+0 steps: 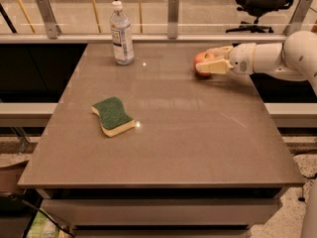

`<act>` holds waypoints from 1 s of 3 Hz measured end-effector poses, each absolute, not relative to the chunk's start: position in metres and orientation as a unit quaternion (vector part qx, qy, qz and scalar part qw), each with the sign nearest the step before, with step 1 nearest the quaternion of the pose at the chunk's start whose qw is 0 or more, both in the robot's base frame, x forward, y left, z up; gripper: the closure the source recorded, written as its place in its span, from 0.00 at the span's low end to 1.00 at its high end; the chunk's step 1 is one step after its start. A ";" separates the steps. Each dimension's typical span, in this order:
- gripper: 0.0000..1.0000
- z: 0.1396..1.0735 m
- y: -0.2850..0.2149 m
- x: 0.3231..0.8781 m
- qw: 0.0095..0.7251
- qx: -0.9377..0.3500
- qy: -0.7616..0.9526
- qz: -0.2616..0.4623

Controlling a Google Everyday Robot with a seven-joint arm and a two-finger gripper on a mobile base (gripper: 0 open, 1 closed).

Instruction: Pick apple

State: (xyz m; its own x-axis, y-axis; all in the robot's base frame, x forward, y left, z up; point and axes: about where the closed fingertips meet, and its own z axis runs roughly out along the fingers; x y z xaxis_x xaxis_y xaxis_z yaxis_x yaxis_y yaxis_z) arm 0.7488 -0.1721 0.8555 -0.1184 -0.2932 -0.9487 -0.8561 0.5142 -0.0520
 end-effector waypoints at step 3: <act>1.00 0.901 -0.164 0.733 0.549 -0.407 0.672 0.286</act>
Offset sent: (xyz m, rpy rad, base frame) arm -0.0167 0.0039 0.0397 0.0409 -0.0347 0.0127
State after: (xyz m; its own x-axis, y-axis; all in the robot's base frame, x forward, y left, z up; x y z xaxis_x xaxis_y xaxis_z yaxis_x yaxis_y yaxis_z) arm 0.7331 -0.1639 0.9005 -0.0661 -0.2343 -0.9699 -0.8608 0.5050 -0.0633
